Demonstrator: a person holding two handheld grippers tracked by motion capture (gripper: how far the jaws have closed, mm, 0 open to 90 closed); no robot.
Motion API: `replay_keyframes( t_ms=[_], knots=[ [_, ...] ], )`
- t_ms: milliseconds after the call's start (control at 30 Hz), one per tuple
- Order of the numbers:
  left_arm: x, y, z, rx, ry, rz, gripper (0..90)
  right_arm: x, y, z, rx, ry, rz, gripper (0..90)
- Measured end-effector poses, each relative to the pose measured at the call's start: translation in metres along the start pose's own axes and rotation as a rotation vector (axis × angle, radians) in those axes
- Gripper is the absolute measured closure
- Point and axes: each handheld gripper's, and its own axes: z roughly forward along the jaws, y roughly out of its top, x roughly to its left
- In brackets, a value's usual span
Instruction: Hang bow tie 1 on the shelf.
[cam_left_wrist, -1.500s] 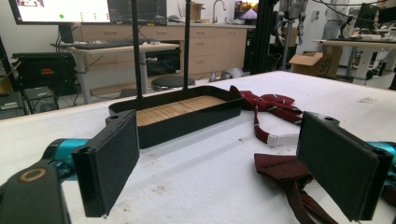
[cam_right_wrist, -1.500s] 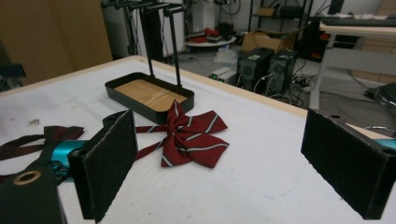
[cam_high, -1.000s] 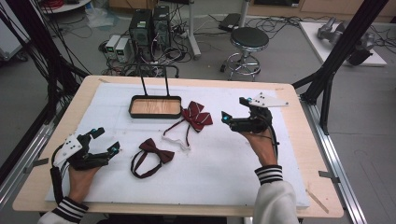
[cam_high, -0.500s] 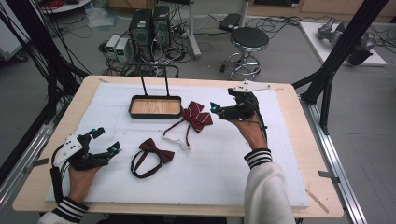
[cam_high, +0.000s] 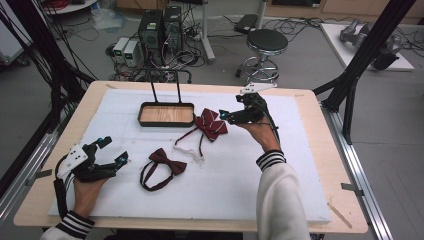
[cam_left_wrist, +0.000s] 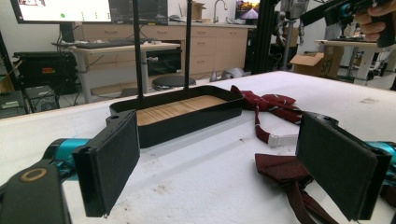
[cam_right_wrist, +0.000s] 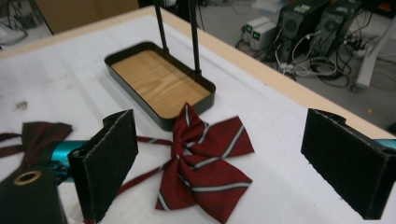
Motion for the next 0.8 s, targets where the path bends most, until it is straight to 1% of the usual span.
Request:
replay_keyframes(
  t_ms=[167,300,400,467,567,667,733,800],
  knots=[
    [0.0,0.0,0.0,0.0,0.001,-0.002,14.0,-0.006,0.007,0.008,0.036,0.017,-0.002,10.0],
    [0.0,0.0,0.0,0.0,0.002,-0.003,14.0,-0.007,0.014,0.016,0.063,0.028,-0.013,10.0],
    [0.0,0.0,0.0,0.0,0.002,-0.003,14.0,-0.005,0.018,0.025,0.089,0.041,-0.021,10.0],
    [0.0,0.0,0.0,0.0,0.001,-0.001,14.0,-0.003,0.02,0.032,0.107,0.058,-0.026,10.0],
    [0.0,0.0,0.0,0.0,0.002,-0.003,14.0,0.001,0.021,0.043,0.123,0.071,-0.032,10.0],
    [0.0,0.0,0.0,0.001,0.002,-0.003,14.0,0.004,0.021,0.055,0.171,0.078,-0.052,10.0],
    [0.0,0.0,0.0,0.0,0.002,-0.004,14.0,0.006,0.02,0.062,0.185,0.083,-0.048,10.0],
    [0.0,0.0,0.0,0.001,0.002,-0.005,14.0,0.008,0.019,0.069,0.216,0.092,-0.055,10.0]
  ],
)
